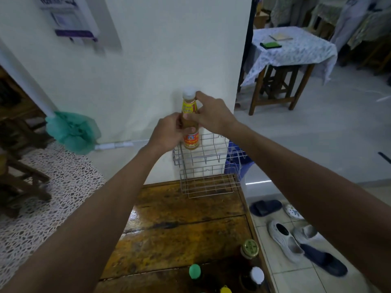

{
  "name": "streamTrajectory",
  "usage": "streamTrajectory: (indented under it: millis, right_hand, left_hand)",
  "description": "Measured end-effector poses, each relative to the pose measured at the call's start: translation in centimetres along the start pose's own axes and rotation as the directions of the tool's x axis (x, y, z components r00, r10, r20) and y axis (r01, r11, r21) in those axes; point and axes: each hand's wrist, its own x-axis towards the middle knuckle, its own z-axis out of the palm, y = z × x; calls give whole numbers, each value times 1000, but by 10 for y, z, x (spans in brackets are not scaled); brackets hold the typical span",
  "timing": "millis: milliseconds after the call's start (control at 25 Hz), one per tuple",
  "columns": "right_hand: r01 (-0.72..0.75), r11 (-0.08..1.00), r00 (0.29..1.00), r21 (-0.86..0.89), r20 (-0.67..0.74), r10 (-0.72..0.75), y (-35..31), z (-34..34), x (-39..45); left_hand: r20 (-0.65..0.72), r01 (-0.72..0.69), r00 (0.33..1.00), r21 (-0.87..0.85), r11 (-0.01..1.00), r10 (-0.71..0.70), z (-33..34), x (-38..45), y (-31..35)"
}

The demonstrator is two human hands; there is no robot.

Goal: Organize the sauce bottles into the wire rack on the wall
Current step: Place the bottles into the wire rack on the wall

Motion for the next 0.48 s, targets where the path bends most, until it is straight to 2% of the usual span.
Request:
streamTrajectory:
  millis: [240,480]
  right_hand:
    - [-11,999,1000,48,23,10,7,35,18]
    - [15,999,1000,30,-13,-14,3,55,18]
  left_hand:
    - [12,28,999,59,998,-29,-3,9,-30]
    - [-109,17,994,116,993,-4,-5,2,-42]
